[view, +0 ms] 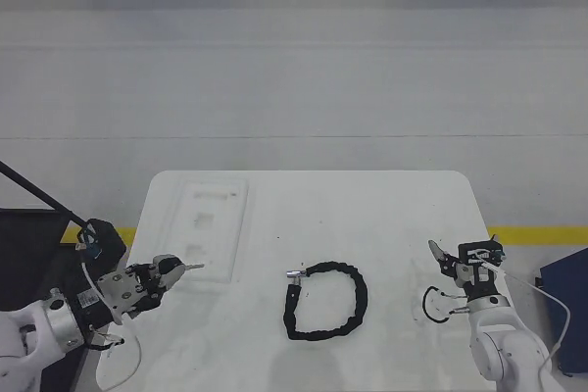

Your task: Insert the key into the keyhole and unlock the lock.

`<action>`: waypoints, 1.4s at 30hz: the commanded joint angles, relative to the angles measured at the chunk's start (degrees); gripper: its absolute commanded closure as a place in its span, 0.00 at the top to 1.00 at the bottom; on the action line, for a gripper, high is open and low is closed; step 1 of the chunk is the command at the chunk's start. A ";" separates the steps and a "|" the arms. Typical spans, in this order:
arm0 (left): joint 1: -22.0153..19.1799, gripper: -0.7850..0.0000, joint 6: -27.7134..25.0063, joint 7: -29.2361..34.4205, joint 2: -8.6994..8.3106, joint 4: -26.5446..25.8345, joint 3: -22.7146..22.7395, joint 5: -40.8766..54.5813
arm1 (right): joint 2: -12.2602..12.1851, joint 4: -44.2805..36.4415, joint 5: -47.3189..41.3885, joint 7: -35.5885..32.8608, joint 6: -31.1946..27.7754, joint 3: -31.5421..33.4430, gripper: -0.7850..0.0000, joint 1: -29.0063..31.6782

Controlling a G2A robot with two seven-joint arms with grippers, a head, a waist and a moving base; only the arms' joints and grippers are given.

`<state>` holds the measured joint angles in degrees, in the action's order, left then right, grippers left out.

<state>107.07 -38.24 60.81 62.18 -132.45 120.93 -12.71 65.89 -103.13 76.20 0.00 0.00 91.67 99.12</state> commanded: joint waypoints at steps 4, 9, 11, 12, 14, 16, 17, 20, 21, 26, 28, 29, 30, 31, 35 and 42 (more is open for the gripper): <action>-1.30 0.00 -9.07 -3.84 -0.54 7.13 -3.99 5.99 | 0.00 0.00 0.00 0.00 0.00 0.00 1.00 0.00; -6.10 0.00 -12.63 -7.41 -1.35 16.21 -11.25 8.41 | 0.00 0.00 0.00 0.00 0.00 0.00 1.00 0.00; -8.60 0.00 -13.75 -8.52 -1.80 19.89 -13.51 9.44 | 0.00 0.00 0.00 0.00 0.00 0.00 1.00 0.00; -9.68 0.00 -14.08 -8.85 -1.97 21.94 -14.68 10.68 | 0.00 0.00 0.00 0.00 0.00 0.00 1.00 0.00; -12.21 0.00 -14.39 -9.19 -2.21 26.16 -17.09 14.23 | 0.00 0.00 0.00 0.00 0.00 0.00 1.00 0.00; -14.84 0.00 -14.28 -9.05 -2.53 29.32 -19.34 16.48 | 0.00 0.00 0.00 0.00 0.00 0.00 1.00 0.00; -15.85 0.00 -14.42 -9.19 -2.69 30.72 -20.59 17.49 | 0.00 0.00 0.00 0.00 0.00 0.00 1.00 0.00; -17.71 0.00 -16.55 -11.31 -3.43 33.76 -23.70 18.07 | 0.00 0.00 0.00 0.00 0.00 0.00 1.00 0.00; -17.76 0.00 -17.67 -12.43 -3.70 35.18 -24.62 18.09 | 0.00 0.00 0.00 0.00 0.00 0.00 1.00 0.00; -18.31 0.00 -19.76 -14.53 -5.02 40.19 -27.15 21.56 | 0.00 0.00 0.00 0.00 0.00 0.00 1.00 0.00; -18.31 0.00 -19.76 -14.53 -5.02 40.19 -27.15 21.56 | 0.00 0.00 0.00 0.00 0.00 0.00 1.00 0.00; -18.31 0.00 -19.76 -14.53 -5.02 40.19 -27.15 21.56 | 0.00 0.00 0.00 0.00 0.00 0.00 1.00 0.00; -18.31 0.00 -19.76 -14.53 -5.02 40.19 -27.15 21.56 | 0.00 0.00 0.00 0.00 0.00 0.00 1.00 0.00; -18.31 0.00 -19.76 -14.53 -5.02 40.19 -27.15 21.56 | 0.00 0.00 0.00 0.00 0.00 0.00 1.00 0.00; -18.31 0.00 -19.76 -14.53 -5.02 40.19 -27.15 21.56 | 0.03 0.07 -0.46 0.03 0.52 0.44 1.00 -0.33; -18.31 0.00 -19.76 -14.53 -5.02 40.19 -27.15 21.56 | -0.40 -3.66 6.98 -2.28 -0.69 1.89 1.00 -7.30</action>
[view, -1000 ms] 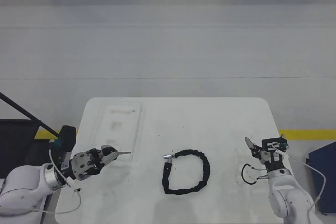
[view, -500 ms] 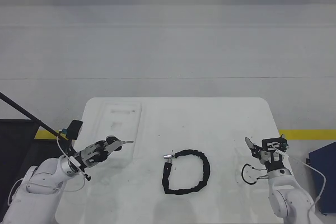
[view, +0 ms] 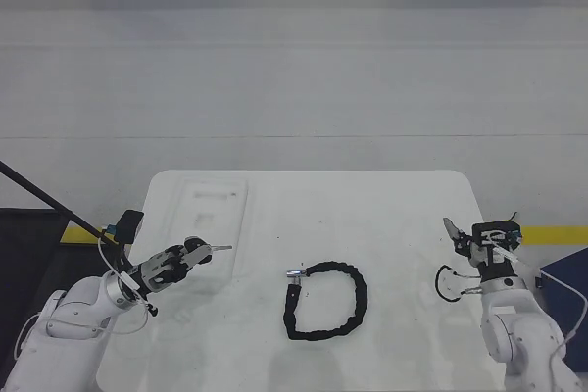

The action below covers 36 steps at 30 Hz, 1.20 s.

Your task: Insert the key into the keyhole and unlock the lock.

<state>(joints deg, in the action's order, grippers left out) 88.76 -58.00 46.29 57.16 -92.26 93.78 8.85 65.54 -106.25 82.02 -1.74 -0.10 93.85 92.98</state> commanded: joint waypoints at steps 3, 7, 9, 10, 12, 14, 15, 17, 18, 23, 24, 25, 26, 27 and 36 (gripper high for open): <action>0.00 0.00 0.00 0.00 0.00 0.00 0.00 0.00 | -0.20 -3.00 5.47 -2.17 -3.88 -2.49 1.00 -5.32; 0.00 0.00 0.00 0.00 0.00 0.00 0.00 0.00 | -0.15 -5.55 8.01 -4.59 -10.14 -7.43 1.00 -10.58; 0.00 0.00 0.00 0.00 0.00 0.00 0.00 0.00 | -0.06 -6.24 8.33 -6.41 -13.34 -10.03 1.00 -13.08; 0.00 0.00 0.00 0.00 0.00 0.00 0.00 0.00 | -0.01 -6.24 8.59 -7.37 -14.70 -11.25 1.00 -14.18; 0.00 0.00 0.00 0.00 0.00 0.00 0.00 0.00 | 0.11 -6.45 8.22 -9.60 -18.30 -13.94 1.00 -16.35; 0.00 0.00 0.00 0.00 0.00 0.00 0.00 0.00 | 0.15 -6.52 8.07 -12.18 -22.90 -16.28 1.00 -18.56; 0.00 0.00 0.00 0.00 0.00 0.00 0.00 0.00 | 0.17 -6.52 8.23 -13.32 -24.61 -17.17 1.00 -19.70; 0.00 0.00 0.00 0.00 0.00 0.00 0.00 0.00 | 0.19 -6.50 8.85 -14.18 -28.63 -19.39 1.00 -21.72; 0.00 0.00 0.00 0.00 0.00 0.00 0.00 0.00 | 0.16 -6.25 9.76 -14.61 -30.70 -20.36 1.00 -22.64; 0.00 0.00 0.00 0.00 0.00 0.00 0.00 0.00 | 0.27 -3.77 8.18 -18.75 -39.60 -24.48 1.00 -26.13; 0.00 0.00 0.00 0.00 0.00 0.00 0.00 0.00 | 0.32 -3.55 7.96 -19.81 -40.92 -25.27 1.00 -26.86; 0.00 0.00 0.00 0.00 0.00 0.00 0.00 0.00 | 0.38 -3.30 7.87 -20.49 -41.54 -25.95 1.00 -27.46; 0.00 0.00 0.00 0.00 0.00 0.00 0.00 0.00 | 0.46 -2.63 7.00 -21.09 -42.49 -26.81 1.00 -27.80; 0.00 0.00 0.00 0.00 0.00 0.00 0.00 0.00 | 0.57 -1.76 5.32 -22.10 -43.65 -27.59 1.00 -28.15; 0.00 0.00 0.00 0.00 0.00 0.00 0.00 0.00 | 2.04 7.75 -24.51 -41.07 -48.25 -35.35 1.00 -34.53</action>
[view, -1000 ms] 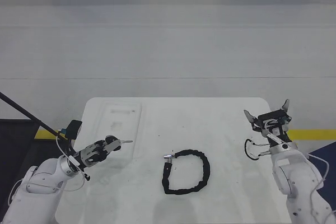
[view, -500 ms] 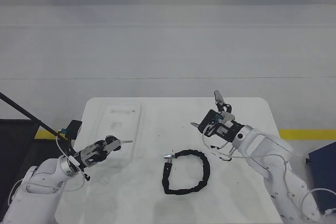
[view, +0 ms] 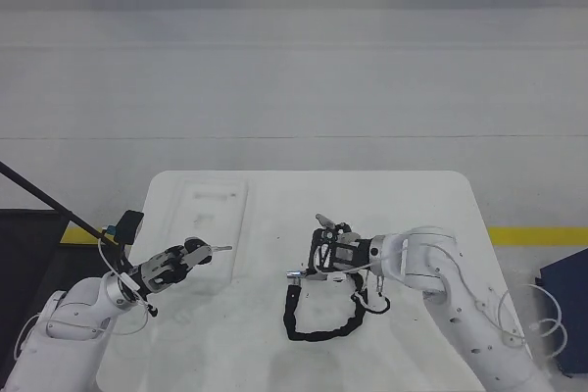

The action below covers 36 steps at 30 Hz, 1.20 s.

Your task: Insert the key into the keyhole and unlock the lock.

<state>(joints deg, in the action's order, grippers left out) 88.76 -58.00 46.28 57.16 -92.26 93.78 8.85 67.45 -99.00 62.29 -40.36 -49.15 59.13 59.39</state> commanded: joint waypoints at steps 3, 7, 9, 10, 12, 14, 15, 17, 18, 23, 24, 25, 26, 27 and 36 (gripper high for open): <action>0.00 0.00 0.00 0.00 0.00 0.00 0.00 0.00 | 0.38 2.56 -9.92 -6.65 1.88 -2.83 1.00 -2.59; 0.00 0.00 0.00 0.00 0.00 0.00 0.00 0.00 | 0.36 5.14 -10.62 -9.66 1.86 -4.88 1.00 -3.30; 0.00 0.00 0.00 0.00 0.00 0.00 0.00 0.00 | 0.34 6.20 -9.23 -10.20 1.77 -5.76 1.00 -3.52; 0.00 0.00 0.00 0.00 0.00 0.00 0.00 0.00 | 0.31 6.84 -8.54 -10.31 1.79 -6.10 1.00 -3.57; 0.00 0.00 0.00 0.00 0.00 0.00 0.00 0.00 | 0.27 7.97 -7.30 -10.46 1.92 -6.67 1.00 -3.77; 0.00 0.00 0.00 0.00 0.00 0.00 0.00 0.00 | 0.22 9.14 -5.83 -10.34 1.82 -7.17 1.00 -4.03; 0.00 0.00 0.00 0.00 0.00 0.00 0.00 0.00 | 0.18 9.61 -4.85 -10.02 1.86 -7.36 1.00 -4.08; 0.00 0.00 0.00 0.00 0.00 0.00 0.00 0.00 | -0.02 8.40 1.88 -8.41 1.10 -7.67 1.00 -4.83; 0.00 0.00 0.00 0.00 0.00 0.00 0.00 0.00 | -0.16 8.45 5.85 -5.04 2.90 -7.14 1.00 -4.27; 0.00 0.00 0.00 0.00 0.00 0.00 0.00 0.00 | -0.19 8.60 6.79 -3.76 3.58 -7.00 1.00 -3.92; 0.00 0.00 0.00 0.00 0.00 0.00 0.00 0.00 | -0.19 8.60 6.79 -3.76 3.58 -7.00 1.00 -3.92; 0.00 0.00 0.00 0.00 0.00 0.00 0.00 0.00 | -0.19 8.60 6.79 -3.76 3.58 -7.00 1.00 -3.92; 0.00 0.00 0.00 0.00 0.00 0.00 0.00 0.00 | -0.19 8.60 6.79 -3.76 3.58 -7.00 1.00 -3.92; 0.00 0.00 0.00 0.00 0.00 0.00 0.00 0.00 | -0.19 8.60 6.79 -3.76 3.58 -7.00 1.00 -3.92; 0.00 0.00 0.00 0.00 0.00 0.00 0.00 0.00 | -0.19 8.60 6.79 -3.76 3.58 -7.00 1.00 -3.92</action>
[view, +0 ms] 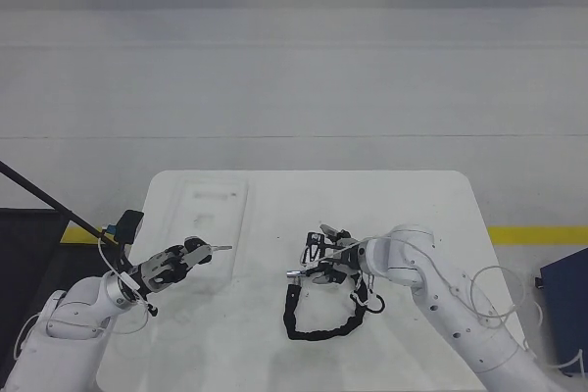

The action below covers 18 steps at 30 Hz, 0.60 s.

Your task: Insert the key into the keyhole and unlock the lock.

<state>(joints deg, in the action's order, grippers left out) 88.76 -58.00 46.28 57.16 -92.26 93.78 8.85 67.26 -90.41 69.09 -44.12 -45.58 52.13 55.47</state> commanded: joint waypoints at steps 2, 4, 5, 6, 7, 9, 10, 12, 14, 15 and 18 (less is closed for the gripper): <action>0.00 0.00 0.00 0.00 0.00 0.00 0.00 0.00 | 0.00 -0.03 0.08 0.19 0.20 -0.01 1.00 0.12; 0.00 0.00 0.00 0.00 0.00 0.00 0.00 0.00 | -0.11 -0.57 0.31 1.28 -0.20 0.04 1.00 0.44; 0.00 0.00 0.00 0.00 0.00 0.00 0.00 0.00 | -0.20 -0.35 -0.99 1.89 -1.73 0.30 1.00 0.37; 0.00 0.00 0.00 0.00 0.00 0.00 0.00 0.00 | -0.34 0.24 -2.81 2.25 -3.80 0.81 1.00 -0.05; 0.00 0.00 0.00 0.00 0.00 0.00 0.00 0.00 | -0.49 0.99 -3.83 1.26 -5.74 0.96 1.00 -0.55; 0.00 0.00 0.00 0.00 0.00 0.00 0.00 0.00 | -0.67 1.54 -6.21 -2.51 -9.29 0.49 1.00 -2.14; 0.00 0.00 0.00 0.00 0.00 0.00 0.00 0.00 | -0.73 2.09 -8.37 -3.96 -10.62 -0.08 1.00 -2.55; 0.00 0.00 0.00 0.00 0.00 0.00 0.00 0.00 | -1.13 3.41 -11.21 -4.56 -10.04 -3.22 1.00 -4.48; 0.00 0.00 0.00 0.00 0.00 0.00 0.00 0.00 | -1.71 4.99 -15.57 -5.71 -8.88 -6.94 1.00 -7.18; 0.00 0.00 0.00 0.00 0.00 0.00 0.00 0.00 | -2.02 5.52 -18.08 -6.45 -8.15 -8.35 1.00 -8.64; 0.00 0.00 0.00 0.00 0.00 0.00 0.00 0.00 | -2.90 6.68 -24.72 -8.84 -5.76 -13.41 1.00 -13.67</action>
<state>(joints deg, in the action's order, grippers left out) 88.76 -58.00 46.28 57.16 -92.26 93.78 8.85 64.61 -83.93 46.77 -52.25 -52.03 40.34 43.69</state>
